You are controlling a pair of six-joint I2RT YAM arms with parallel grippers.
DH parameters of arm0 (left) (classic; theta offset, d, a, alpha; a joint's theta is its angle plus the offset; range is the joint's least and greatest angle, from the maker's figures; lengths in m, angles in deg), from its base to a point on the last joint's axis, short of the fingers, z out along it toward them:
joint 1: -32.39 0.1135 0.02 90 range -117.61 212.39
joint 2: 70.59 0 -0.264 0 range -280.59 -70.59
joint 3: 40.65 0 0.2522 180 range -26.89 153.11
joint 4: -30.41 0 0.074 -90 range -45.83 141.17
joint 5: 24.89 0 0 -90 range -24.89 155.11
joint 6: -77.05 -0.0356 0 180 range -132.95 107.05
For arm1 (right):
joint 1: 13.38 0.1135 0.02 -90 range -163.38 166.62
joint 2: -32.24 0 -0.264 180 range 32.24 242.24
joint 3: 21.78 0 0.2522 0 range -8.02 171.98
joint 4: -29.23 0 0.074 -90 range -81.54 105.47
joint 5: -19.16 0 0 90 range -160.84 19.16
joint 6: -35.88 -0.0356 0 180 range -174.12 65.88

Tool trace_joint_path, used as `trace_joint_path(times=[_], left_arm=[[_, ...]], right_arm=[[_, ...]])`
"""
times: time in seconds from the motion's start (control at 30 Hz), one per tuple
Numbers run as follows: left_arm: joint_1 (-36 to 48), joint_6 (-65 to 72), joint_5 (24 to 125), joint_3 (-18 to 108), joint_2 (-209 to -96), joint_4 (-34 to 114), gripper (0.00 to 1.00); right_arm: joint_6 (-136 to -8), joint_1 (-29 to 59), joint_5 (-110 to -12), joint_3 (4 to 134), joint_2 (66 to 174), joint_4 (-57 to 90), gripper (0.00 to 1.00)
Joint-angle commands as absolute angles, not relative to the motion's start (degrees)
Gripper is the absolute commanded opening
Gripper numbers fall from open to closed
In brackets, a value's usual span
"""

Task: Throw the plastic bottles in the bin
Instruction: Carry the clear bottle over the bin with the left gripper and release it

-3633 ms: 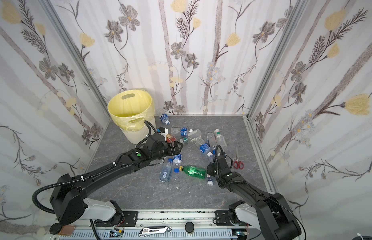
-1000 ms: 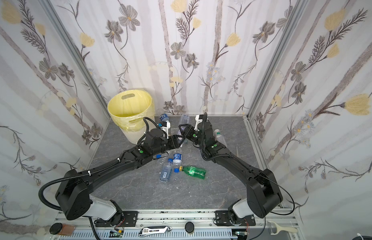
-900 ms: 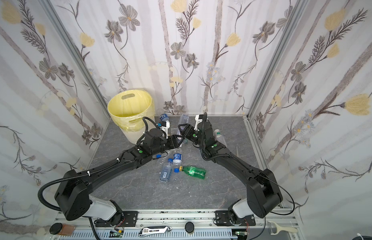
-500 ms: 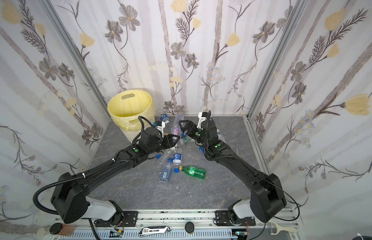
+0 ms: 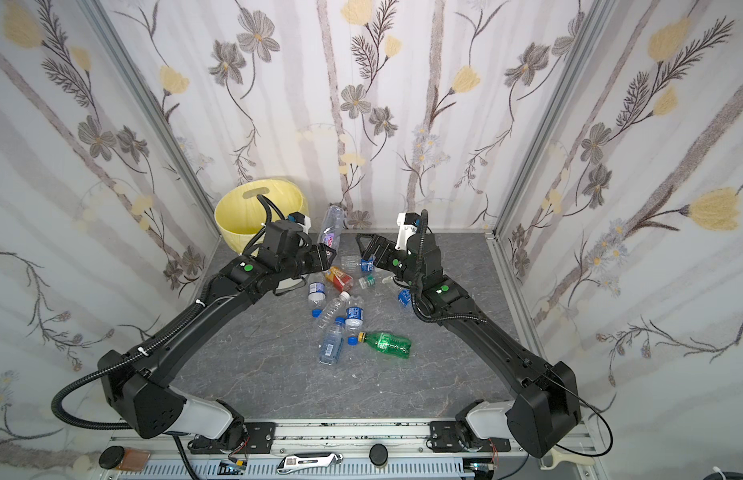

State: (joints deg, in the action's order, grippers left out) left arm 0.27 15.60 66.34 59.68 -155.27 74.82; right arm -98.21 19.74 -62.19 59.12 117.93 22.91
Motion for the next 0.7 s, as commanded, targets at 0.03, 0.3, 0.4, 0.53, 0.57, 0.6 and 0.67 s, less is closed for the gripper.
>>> trace_joint_path(times=[0.03, 0.3, 0.4, 0.53, 0.57, 0.6, 0.67], left_arm=[[3.21, 10.95, 64.49, 66.32, -156.93, 84.86, 0.48], [7.60, 8.52, 62.79, 80.33, -161.75, 93.31, 0.48], [9.40, 7.55, 62.17, 86.21, -163.91, 96.52, 0.48], [11.19, 6.75, 60.41, 91.76, -165.41, 98.88, 0.48], [11.69, 6.73, 60.11, 92.44, -165.38, 98.97, 0.48], [12.33, 6.80, 59.99, 92.88, -165.22, 99.00, 0.48], [13.65, 6.82, 60.25, 93.47, -165.00, 98.94, 0.47]], right_arm=[[-90.18, 21.56, -62.38, 63.51, 118.44, 19.75, 1.00], [-80.13, 26.70, -65.36, 74.82, 124.12, 10.90, 1.00], [-76.11, 28.96, -67.24, 80.52, 128.26, 6.50, 1.00], [-72.75, 31.27, -68.92, 87.00, 132.53, 3.23, 1.00], [-72.21, 31.73, -69.09, 88.44, 133.55, 2.70, 1.00], [-71.75, 32.11, -69.18, 90.10, 134.57, 1.97, 1.00], [-71.05, 32.81, -69.40, 93.18, 136.40, 0.55, 1.00]])
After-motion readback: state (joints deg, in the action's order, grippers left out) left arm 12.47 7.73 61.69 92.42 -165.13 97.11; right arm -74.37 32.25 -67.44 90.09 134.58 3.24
